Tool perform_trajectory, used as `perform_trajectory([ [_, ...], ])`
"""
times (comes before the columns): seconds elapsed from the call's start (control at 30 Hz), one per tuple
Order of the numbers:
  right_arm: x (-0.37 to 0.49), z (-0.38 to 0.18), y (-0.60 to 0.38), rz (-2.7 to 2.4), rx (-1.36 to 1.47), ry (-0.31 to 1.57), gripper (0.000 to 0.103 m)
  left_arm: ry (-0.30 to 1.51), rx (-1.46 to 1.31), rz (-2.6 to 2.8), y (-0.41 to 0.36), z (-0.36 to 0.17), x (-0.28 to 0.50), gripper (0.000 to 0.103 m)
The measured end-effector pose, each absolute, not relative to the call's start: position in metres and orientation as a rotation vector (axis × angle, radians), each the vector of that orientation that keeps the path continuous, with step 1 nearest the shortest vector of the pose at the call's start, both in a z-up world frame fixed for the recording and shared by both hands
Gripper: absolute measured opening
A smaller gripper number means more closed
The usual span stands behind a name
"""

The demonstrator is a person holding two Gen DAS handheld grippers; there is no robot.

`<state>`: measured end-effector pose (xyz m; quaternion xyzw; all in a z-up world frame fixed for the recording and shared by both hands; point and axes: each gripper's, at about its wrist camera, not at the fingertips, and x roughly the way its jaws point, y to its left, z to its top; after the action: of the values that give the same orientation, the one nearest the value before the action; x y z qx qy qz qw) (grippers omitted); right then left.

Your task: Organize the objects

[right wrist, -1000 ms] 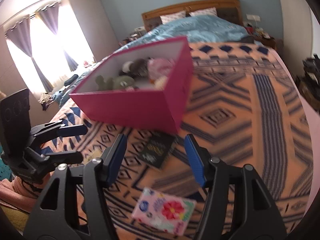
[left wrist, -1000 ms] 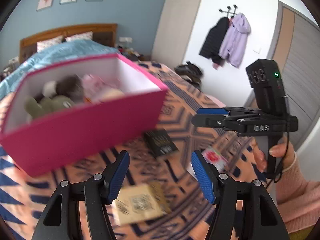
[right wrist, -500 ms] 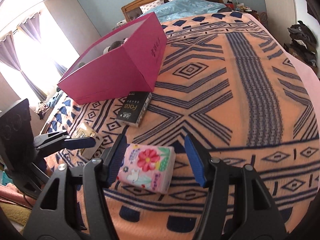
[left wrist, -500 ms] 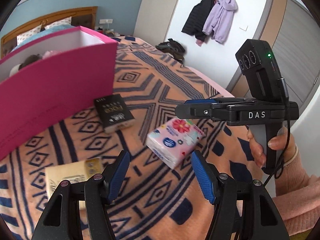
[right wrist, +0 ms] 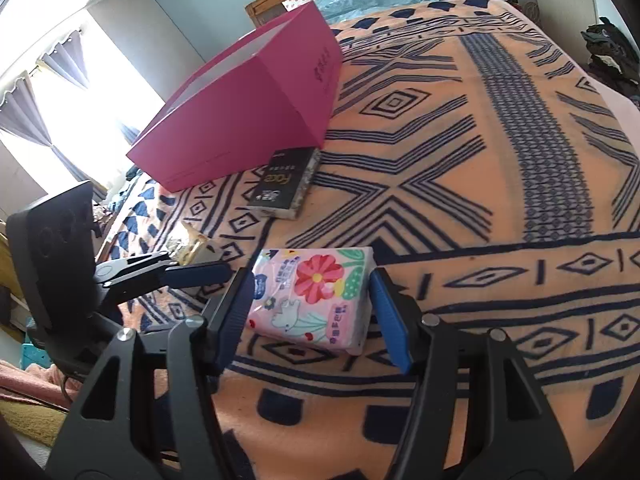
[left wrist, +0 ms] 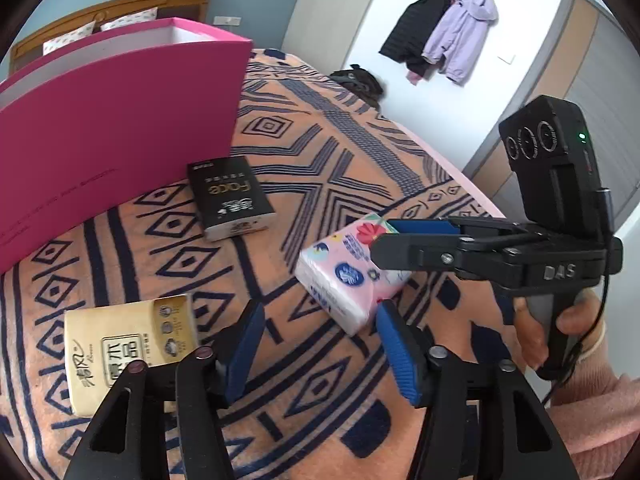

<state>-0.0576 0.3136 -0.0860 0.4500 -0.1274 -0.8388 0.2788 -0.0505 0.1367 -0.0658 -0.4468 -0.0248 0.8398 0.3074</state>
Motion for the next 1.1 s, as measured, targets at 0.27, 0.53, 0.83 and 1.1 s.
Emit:
perform_trajectory([
  [0.27,-0.056,-0.086,0.293,-2.14,1.191,-0.388,0.062,-0.121,-1.196,2.254,0.118,-0.064,-0.052,0.045],
  [0.53,-0.057,-0.088,0.287,-2.165,1.198,-0.352,0.062,-0.151,-1.214,2.278,0.106,-0.064,-0.05,0.045],
  [0.83,-0.058,-0.097,0.286,-2.155,1.227,-0.343,0.05,-0.145,-1.214,2.275,0.113,-0.065,-0.049,0.045],
  [1.1,-0.058,-0.099,0.284,-2.134,1.228,-0.34,0.041,-0.133,-1.202,2.27,0.119,-0.064,-0.049,0.041],
])
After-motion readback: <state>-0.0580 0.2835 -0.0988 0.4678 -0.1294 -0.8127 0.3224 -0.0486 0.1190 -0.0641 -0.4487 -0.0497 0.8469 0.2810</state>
